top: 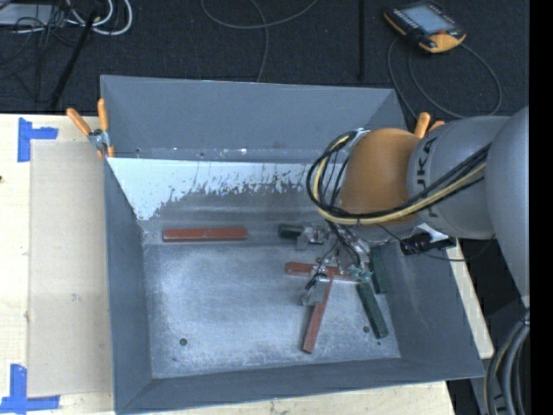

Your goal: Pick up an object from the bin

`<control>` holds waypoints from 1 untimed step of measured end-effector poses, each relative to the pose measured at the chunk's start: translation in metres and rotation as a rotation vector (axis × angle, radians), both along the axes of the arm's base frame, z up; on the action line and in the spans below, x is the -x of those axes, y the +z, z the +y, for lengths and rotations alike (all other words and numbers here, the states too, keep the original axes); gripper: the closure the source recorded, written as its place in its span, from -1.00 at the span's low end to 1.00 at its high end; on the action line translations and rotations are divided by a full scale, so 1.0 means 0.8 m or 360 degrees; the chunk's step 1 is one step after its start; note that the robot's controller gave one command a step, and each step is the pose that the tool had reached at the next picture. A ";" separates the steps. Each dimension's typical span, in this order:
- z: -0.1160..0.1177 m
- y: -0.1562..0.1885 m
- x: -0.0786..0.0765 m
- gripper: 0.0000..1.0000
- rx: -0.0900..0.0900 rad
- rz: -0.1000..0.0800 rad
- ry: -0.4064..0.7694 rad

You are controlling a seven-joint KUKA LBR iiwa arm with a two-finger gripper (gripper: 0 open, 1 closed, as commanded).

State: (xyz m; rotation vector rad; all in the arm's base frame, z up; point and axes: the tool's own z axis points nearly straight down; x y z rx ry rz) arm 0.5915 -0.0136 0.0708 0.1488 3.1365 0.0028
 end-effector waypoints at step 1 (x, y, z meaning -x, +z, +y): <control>-0.045 0.003 0.033 -1.00 0.0002 0.0006 -0.0133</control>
Offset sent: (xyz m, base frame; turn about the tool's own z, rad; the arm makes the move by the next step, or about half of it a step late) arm -0.0402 -0.0671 0.0080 0.1653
